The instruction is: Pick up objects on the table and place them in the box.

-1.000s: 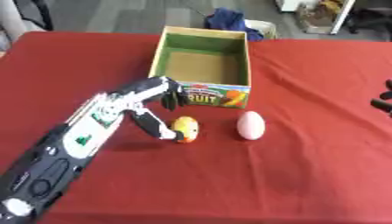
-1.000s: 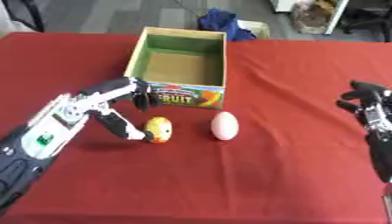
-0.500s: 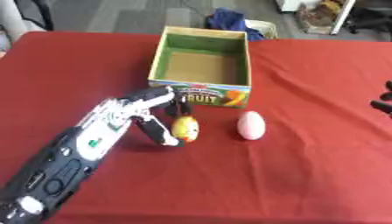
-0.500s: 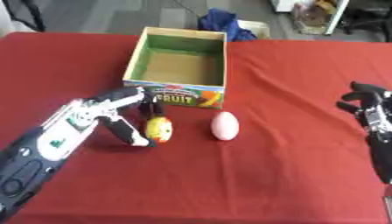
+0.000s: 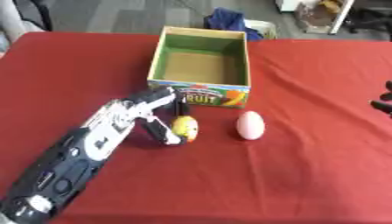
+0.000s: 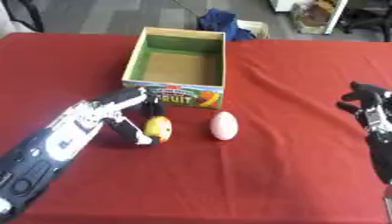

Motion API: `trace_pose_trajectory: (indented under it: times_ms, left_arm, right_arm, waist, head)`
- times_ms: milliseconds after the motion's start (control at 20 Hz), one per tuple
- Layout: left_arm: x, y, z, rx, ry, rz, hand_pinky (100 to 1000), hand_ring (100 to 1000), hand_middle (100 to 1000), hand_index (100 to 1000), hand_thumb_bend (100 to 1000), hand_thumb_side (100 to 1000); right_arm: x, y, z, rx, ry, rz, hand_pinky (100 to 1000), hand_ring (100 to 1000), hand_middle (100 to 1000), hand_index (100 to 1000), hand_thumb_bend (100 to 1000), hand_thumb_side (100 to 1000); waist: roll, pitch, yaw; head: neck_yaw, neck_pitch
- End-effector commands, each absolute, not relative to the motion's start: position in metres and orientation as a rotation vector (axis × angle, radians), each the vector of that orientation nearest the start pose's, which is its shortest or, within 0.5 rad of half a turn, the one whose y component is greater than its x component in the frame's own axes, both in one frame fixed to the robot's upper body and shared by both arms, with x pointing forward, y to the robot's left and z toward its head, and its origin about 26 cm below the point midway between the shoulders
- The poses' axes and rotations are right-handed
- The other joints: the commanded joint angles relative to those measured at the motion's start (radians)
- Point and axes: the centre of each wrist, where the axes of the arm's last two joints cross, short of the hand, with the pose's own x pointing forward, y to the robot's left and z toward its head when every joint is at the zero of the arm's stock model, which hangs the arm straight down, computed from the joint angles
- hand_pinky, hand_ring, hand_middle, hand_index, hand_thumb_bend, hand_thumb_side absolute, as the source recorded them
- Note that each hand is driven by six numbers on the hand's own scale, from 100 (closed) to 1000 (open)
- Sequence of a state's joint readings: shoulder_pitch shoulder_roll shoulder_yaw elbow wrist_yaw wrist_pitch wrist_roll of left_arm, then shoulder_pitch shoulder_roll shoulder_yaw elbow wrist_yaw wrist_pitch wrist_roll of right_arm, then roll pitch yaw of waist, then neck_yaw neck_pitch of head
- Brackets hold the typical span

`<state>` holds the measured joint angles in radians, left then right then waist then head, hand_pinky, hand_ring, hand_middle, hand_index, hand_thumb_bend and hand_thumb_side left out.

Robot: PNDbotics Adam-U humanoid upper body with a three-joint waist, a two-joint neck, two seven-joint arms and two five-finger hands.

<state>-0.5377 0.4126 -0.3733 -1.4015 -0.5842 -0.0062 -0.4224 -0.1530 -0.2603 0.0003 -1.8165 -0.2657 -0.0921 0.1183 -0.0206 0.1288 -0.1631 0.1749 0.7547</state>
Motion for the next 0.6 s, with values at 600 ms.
trace_pose_trajectory:
  times_ms: [600]
  left_arm:
    - [0.382, 0.227, 0.148, 0.541, -1.640, -1.317, 515, 364, 246, 402, 219, 100]
  right_arm:
    - [0.303, -0.280, 0.117, 0.168, -2.057, 0.225, 810, 1000, 592, 742, 100, 487]
  waist:
    - [0.002, -0.014, 0.000]
  head:
    - [-0.002, -0.005]
